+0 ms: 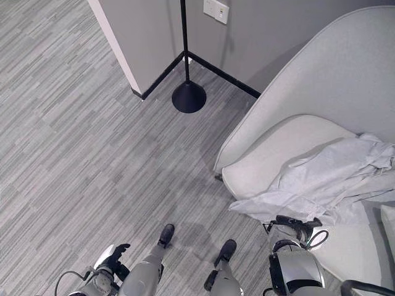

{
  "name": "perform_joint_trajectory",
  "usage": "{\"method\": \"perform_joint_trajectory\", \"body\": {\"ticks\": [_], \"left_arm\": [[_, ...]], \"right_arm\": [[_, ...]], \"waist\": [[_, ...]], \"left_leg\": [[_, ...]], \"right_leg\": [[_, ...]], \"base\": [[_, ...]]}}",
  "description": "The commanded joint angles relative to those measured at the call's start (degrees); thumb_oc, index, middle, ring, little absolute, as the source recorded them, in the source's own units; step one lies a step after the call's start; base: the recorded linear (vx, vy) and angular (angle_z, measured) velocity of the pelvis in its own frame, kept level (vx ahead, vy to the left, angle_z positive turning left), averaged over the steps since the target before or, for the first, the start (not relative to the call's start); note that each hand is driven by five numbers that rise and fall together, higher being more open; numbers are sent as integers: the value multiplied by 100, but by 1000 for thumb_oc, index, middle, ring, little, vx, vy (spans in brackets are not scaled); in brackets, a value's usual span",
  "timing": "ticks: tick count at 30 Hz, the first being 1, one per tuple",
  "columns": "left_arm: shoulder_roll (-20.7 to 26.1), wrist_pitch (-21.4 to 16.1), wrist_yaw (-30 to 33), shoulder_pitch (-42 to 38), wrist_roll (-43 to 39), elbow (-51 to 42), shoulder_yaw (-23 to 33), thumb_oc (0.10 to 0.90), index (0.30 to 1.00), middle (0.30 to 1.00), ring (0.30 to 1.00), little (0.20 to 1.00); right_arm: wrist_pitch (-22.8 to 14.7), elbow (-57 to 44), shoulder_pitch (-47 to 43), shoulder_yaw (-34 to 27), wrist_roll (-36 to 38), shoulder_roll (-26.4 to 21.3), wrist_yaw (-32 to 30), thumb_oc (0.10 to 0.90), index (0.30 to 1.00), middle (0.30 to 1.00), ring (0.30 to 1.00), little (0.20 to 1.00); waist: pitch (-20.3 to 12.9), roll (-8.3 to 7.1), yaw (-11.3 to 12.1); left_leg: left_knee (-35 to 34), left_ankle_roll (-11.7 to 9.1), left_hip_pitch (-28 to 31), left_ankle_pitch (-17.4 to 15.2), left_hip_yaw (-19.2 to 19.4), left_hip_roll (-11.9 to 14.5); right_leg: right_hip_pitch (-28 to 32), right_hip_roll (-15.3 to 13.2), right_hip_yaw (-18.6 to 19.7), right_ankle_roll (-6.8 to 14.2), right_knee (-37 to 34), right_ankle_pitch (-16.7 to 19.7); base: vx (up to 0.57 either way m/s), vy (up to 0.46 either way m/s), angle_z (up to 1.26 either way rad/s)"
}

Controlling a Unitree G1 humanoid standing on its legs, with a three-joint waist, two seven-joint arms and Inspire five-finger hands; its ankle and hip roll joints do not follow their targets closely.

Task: Hang the clothes on the sofa on the clothes rack.

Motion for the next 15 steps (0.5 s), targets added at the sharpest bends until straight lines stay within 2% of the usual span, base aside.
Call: {"method": "perform_joint_trajectory", "body": {"ticks": [1, 6, 15], "left_arm": [[-150, -129, -64, -351, -430, 425, -160, 800, 900, 900, 900, 900], [-118, -190, -103, -458, -600, 347, -142, 800, 900, 900, 900, 900], [-74, -322, -28, -684, -716, 98, -270, 800, 900, 900, 900, 900]], "right_arm": [[-214, 342, -128, 177, 1065, -177, 428, 800, 900, 900, 900, 900], [-297, 516, -169, -43, 2125, 109, 664, 800, 900, 900, 900, 900], [-389, 355, -208, -50, 2499, 243, 661, 800, 900, 900, 900, 900]], "waist": [[-11, -233, 137], [59, -186, 175], [284, -73, 243]], "left_leg": [[-23, 200, 44, -503, 100, -39], [-23, 173, -94, -453, 87, -77], [-23, 133, -467, -309, 40, -154]], "right_leg": [[284, -500, 477, 421, 67, -69], [176, -512, 465, 436, 66, -54], [-94, -576, 413, 485, 60, 15]], "base": [[0, 0, 0], [0, 0, 0], [-9, 5, 2]]}}
